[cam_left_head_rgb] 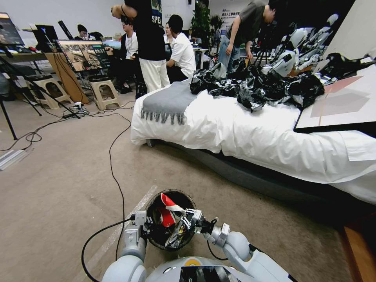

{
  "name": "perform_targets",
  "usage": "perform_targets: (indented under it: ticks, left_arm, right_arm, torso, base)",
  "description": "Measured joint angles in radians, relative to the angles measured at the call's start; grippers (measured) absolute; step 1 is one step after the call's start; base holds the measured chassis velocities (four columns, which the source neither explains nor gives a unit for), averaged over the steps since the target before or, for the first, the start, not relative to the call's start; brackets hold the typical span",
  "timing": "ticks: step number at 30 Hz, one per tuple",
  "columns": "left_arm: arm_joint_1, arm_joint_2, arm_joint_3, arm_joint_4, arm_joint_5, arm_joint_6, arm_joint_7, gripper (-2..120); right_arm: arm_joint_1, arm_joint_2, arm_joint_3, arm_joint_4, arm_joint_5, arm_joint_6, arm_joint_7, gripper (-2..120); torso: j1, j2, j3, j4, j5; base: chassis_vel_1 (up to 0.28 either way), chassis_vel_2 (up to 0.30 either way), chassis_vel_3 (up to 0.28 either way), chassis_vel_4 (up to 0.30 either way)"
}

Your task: Pick up the trash bin, then pick up the garbage from the floor and place it into the trash bin.

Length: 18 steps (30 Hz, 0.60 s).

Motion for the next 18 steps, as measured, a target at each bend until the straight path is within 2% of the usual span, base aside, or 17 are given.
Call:
perform_targets:
  ticks: [1,3,5,7,8,10,12,14,17,18]
  left_arm:
    - [0.0,0.0,-0.001,-0.001,0.0,0.0,0.0,0]
    - [-0.001,0.0,-0.001,-0.001,0.0,0.0,0.0,0]
    - [-0.002,-0.001,-0.003,-0.001,0.0,-0.001,0.0,0]
    - [-0.003,-0.001,-0.003,-0.001,0.0,-0.001,0.0,0]
    - [-0.004,-0.001,-0.003,0.0,-0.001,-0.001,0.0,0]
    - [-0.006,-0.002,-0.003,0.0,-0.001,-0.001,0.0,0]
    - [-0.013,-0.001,-0.003,0.001,-0.003,0.0,0.0,0]
    - [-0.016,-0.001,-0.003,0.002,-0.005,0.001,0.0,0]
    - [-0.02,0.001,-0.004,0.006,-0.013,0.004,0.0,0]
    - [-0.02,0.001,-0.004,0.006,-0.013,0.004,0.0,0]
  right_arm:
    - [-0.002,0.0,0.0,0.0,-0.003,0.0,0.0,24]
    - [-0.003,0.0,0.0,0.0,-0.004,0.0,0.0,26]
    - [-0.005,-0.002,0.003,0.002,-0.012,0.001,0.0,39]
    - [-0.006,-0.003,0.004,0.003,-0.015,0.002,-0.001,41]
    - [-0.01,-0.008,0.009,0.005,-0.02,0.004,-0.001,50]
    - [-0.013,-0.01,0.012,0.007,-0.022,0.004,-0.002,53]
    - [-0.017,-0.016,0.019,0.009,-0.024,0.005,-0.003,65]
    - [-0.018,-0.017,0.021,0.01,-0.026,0.005,-0.003,69]
    - [-0.024,-0.018,0.026,0.014,-0.031,0.005,-0.006,82]
    - [-0.024,-0.018,0.026,0.014,-0.031,0.005,-0.006,82]
  torso:
    - [0.0,0.0,0.0,0.0,0.0]
    - [0.0,0.0,0.0,0.0,0.0]
    - [0.0,0.0,0.0,0.0,0.0001]
    - [0.0,0.0,0.0,0.0,0.0]
    - [0.0,0.0,0.0,0.0,0.0]
    - [0.0,0.0,0.0,0.0,0.0]
    - [0.0,0.0,0.0,0.0,0.0]
    - [0.0,0.0,0.0,0.0,0.0]
    - [0.0,0.0,0.0,0.0,0.0]
    - [0.0,0.0,0.0,0.0,0.0]
  base:
    - [0.0,0.0,0.0,0.0]
    - [0.0,0.0,0.0,0.0]
    - [0.0,0.0,0.0,0.0]
    - [0.0,0.0,0.0,0.0]
    - [0.0,0.0,0.0,0.0]
    - [0.0,0.0,0.0,0.0]
    - [0.0,0.0,0.0,0.0]
    - [0.0,0.0,0.0,0.0]
    - [0.0,0.0,0.0,0.0]
    - [0.0,0.0,0.0,0.0]
